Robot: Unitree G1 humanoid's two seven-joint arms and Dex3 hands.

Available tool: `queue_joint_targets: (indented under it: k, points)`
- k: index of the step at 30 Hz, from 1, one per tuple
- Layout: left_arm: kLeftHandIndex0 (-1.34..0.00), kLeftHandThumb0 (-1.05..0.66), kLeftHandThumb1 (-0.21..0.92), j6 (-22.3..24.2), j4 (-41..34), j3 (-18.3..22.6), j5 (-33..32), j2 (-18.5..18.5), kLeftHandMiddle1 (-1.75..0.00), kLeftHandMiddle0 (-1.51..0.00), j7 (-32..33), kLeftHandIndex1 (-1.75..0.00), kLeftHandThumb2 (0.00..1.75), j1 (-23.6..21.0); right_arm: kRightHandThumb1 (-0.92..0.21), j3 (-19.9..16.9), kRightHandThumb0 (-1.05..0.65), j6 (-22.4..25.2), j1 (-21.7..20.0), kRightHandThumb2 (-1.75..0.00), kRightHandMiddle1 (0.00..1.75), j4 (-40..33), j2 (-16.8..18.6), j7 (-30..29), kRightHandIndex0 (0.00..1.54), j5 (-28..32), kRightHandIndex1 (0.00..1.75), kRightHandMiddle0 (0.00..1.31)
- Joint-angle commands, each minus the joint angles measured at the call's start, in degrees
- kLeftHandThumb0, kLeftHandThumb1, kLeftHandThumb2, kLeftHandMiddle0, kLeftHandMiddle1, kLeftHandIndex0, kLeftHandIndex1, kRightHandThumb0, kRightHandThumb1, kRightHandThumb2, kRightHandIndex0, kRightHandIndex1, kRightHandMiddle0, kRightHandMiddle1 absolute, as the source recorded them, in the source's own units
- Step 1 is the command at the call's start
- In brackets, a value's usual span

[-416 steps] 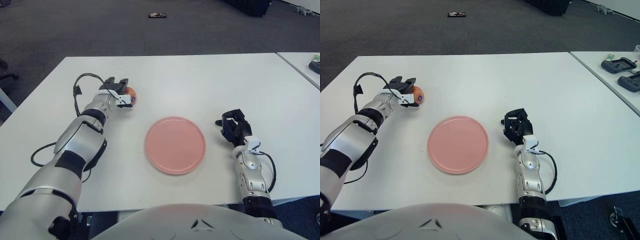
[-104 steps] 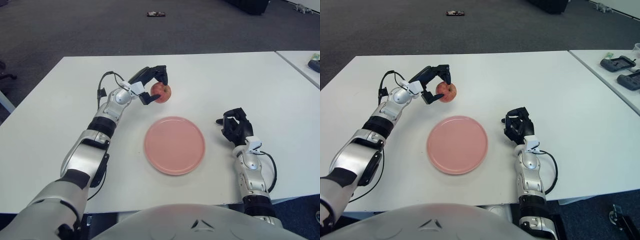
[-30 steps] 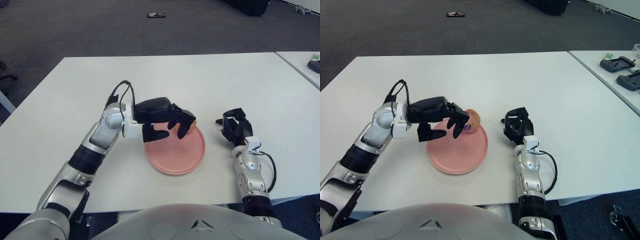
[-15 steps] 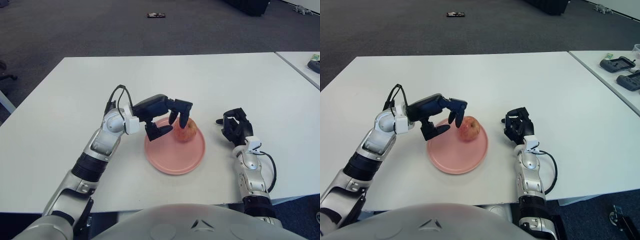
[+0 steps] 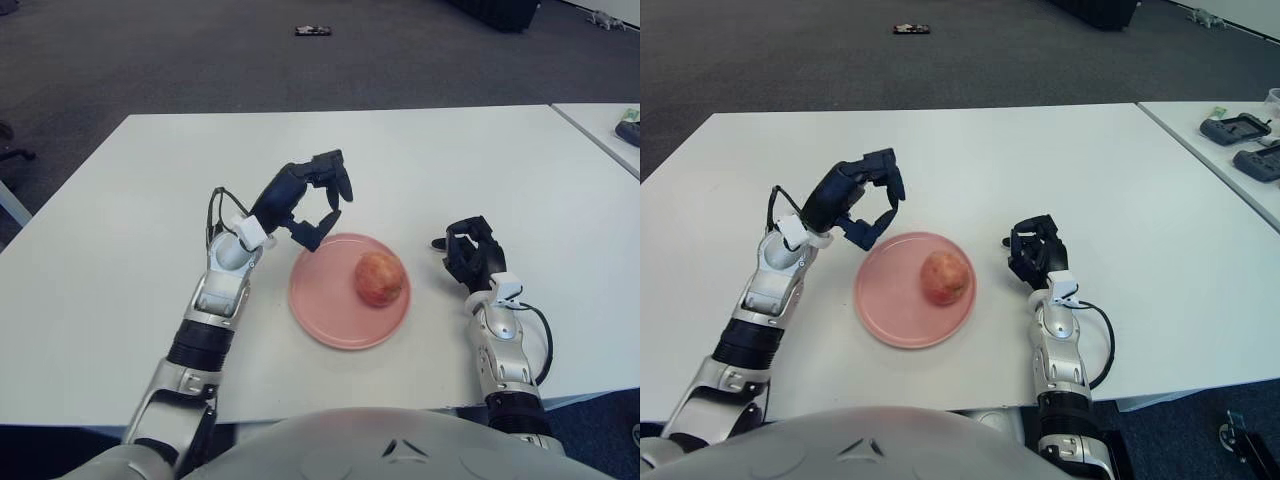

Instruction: Put the apple into the plate.

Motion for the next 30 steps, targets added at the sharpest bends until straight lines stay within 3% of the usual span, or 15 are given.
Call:
queue_joint_targets:
  k: [1, 4, 8, 13, 20, 30]
  points:
    - [-0.42, -0.01, 0.29, -1.7, 2.9, 2.4, -2.1, -0.4, -1.75, -0.64, 1.4, -1.69, 1.35, 0.0, -0.80, -0.4, -0.36, -0.7, 0.0, -0.70, 1.75, 0.1, -0.1, 0.2, 0.48, 0.4, 1.24, 0.26]
    - [-0.33, -0.01, 0.40, -3.1, 6.8, 4.7, -5.0, -0.6, -1.71, -0.58, 1.2, -1.73, 1.22, 0.4, -0.79, -0.4, -0.36, -0.8, 0.0, -0.71, 1.75, 0.0, -0.2, 0.3, 0.48, 0.4, 1.24, 0.26]
    - [-0.28, -0.01, 0.46, -4.0, 9.5, 5.9, -5.3, -1.8, -1.67, -0.55, 2.7, -1.74, 1.14, 0.5, -0.79, -0.4, -0.36, -0.7, -0.1, -0.71, 1.75, 0.1, -0.3, 0.5, 0.48, 0.3, 1.25, 0.27]
    - [-0.26, -0.01, 0.51, -0.8, 9.6, 7.1, -5.0, -3.8, -1.65, -0.52, 6.2, -1.75, 1.08, 1.2, -0.79, -0.6, -0.36, -0.5, -0.4, -0.71, 1.75, 0.2, -0.3, 0.8, 0.48, 0.9, 1.25, 0.27]
    - [-0.26, -0.01, 0.53, -1.1, 13.7, 9.0, -6.5, -5.8, -1.65, -0.49, 8.1, -1.75, 1.05, 2.6, -0.79, -0.7, -0.36, -0.5, -0.7, -0.71, 1.75, 0.3, -0.4, 1.0, 0.49, 0.7, 1.25, 0.27]
    - [-0.28, -0.01, 0.52, -1.8, 20.4, 12.0, -7.1, -6.8, -1.61, -0.51, 10.0, -1.75, 1.05, 1.0, -0.77, -0.8, -0.36, -0.5, -1.0, -0.74, 1.75, 0.6, -0.5, 1.0, 0.49, 0.5, 1.25, 0.28]
